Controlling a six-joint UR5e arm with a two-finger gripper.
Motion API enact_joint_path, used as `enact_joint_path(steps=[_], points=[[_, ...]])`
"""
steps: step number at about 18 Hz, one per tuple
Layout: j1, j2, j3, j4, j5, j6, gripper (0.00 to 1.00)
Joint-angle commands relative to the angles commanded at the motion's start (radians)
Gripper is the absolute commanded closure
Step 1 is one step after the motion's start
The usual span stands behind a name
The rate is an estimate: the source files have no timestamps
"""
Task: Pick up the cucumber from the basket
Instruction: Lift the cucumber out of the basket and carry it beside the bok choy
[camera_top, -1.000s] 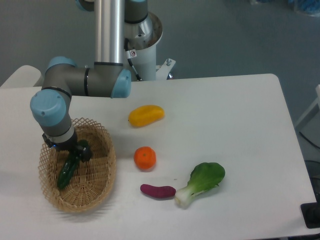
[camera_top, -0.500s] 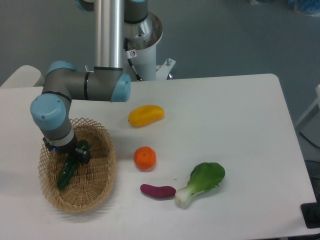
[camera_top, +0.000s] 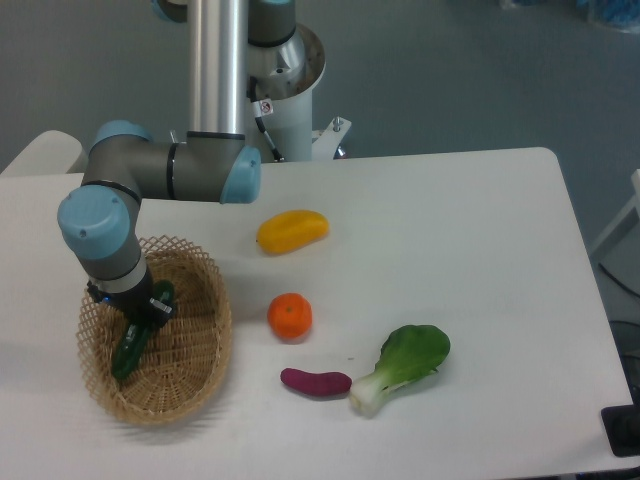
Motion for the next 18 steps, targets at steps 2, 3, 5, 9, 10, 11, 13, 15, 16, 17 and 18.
enact_joint_path(steps=[2, 3, 5, 9, 10, 11, 13, 15, 16, 17, 18], points=[[0.002, 0.017, 0.034, -0.002, 0.008, 0.002, 0.85], [0.008, 0.028, 0.052, -0.003, 0.014, 0.014, 0.85], [0.056, 0.06, 0.094, -0.009, 0.014, 0.076, 0.85], [0.181, 0.113, 0.098, -0.021, 0.014, 0.245, 0.85], [0.221, 0.126, 0.095, -0.046, 0.014, 0.305, 0.85], [0.26, 0.139, 0.092, -0.083, 0.014, 0.371, 0.85], [0.34, 0.166, 0.098, -0.152, 0.014, 0.501, 0.85], [0.417, 0.19, 0.1, -0.19, 0.014, 0.621, 0.85], [0.448, 0.192, 0.1, -0.201, 0.012, 0.679, 0.85], [0.483, 0.192, 0.1, -0.212, 0.012, 0.736, 0.85], [0.515, 0.193, 0.098, -0.224, 0.012, 0.789, 0.85]])
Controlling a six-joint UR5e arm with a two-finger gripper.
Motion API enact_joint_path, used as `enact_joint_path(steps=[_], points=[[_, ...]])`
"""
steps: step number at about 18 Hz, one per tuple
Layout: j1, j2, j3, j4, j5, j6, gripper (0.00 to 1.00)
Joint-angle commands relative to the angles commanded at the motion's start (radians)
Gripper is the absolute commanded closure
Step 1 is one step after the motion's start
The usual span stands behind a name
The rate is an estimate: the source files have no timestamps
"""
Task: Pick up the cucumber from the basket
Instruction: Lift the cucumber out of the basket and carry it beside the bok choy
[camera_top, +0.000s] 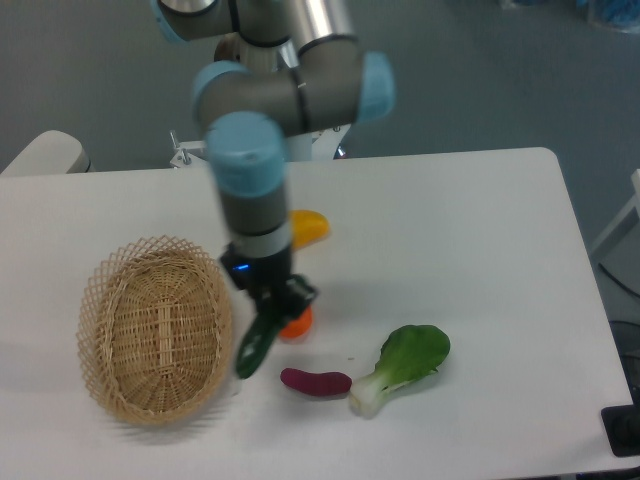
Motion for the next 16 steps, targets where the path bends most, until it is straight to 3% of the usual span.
enact_joint_path(steps=[2, 3, 6, 16], points=[[0.043, 0.002, 0.0, -0.02, 0.002, 0.077, 0.85], [0.109, 0.012, 0.0, -0.038, 0.002, 0.193, 0.85], [0.155, 0.02, -0.005, -0.038, 0.002, 0.272, 0.85], [0.171, 0.02, 0.003, -0.035, 0.0, 0.303, 0.85]])
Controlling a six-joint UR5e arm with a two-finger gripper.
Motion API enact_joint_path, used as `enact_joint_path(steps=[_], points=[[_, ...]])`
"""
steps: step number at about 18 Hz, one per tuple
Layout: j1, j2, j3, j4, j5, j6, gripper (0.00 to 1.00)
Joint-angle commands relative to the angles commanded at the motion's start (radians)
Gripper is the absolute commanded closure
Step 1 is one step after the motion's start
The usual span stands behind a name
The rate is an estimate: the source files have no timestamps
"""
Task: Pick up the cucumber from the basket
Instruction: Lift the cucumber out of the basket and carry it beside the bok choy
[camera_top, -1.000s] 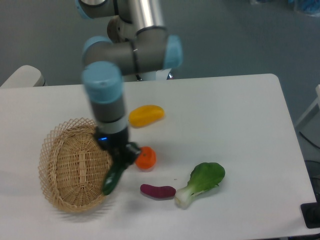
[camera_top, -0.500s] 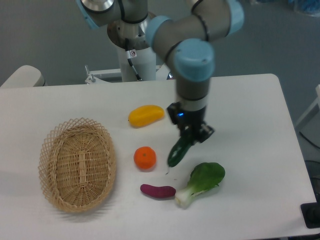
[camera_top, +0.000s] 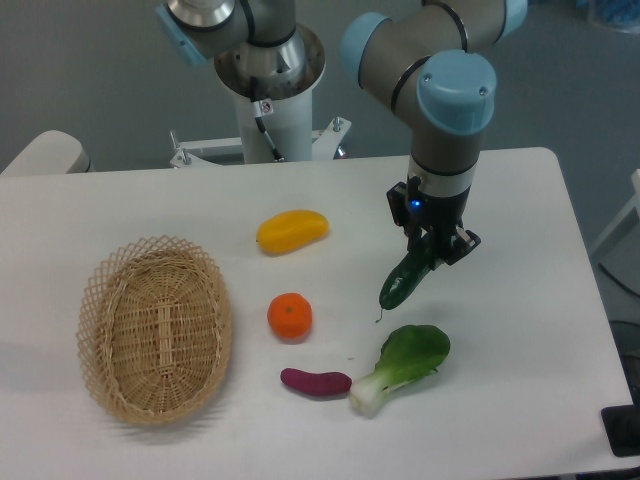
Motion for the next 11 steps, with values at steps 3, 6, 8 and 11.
enact_joint_path(steps=[3, 6, 8, 11], points=[[-0.005, 0.0, 0.0, 0.0, 0.0, 0.0, 0.85], [-0.008, 0.002, 0.0, -0.002, -0.002, -0.005, 0.85], [-0.011, 0.002, 0.0, -0.002, -0.002, -0.009, 0.85], [-0.012, 0.0, 0.0, -0.002, -0.002, -0.011, 0.85]])
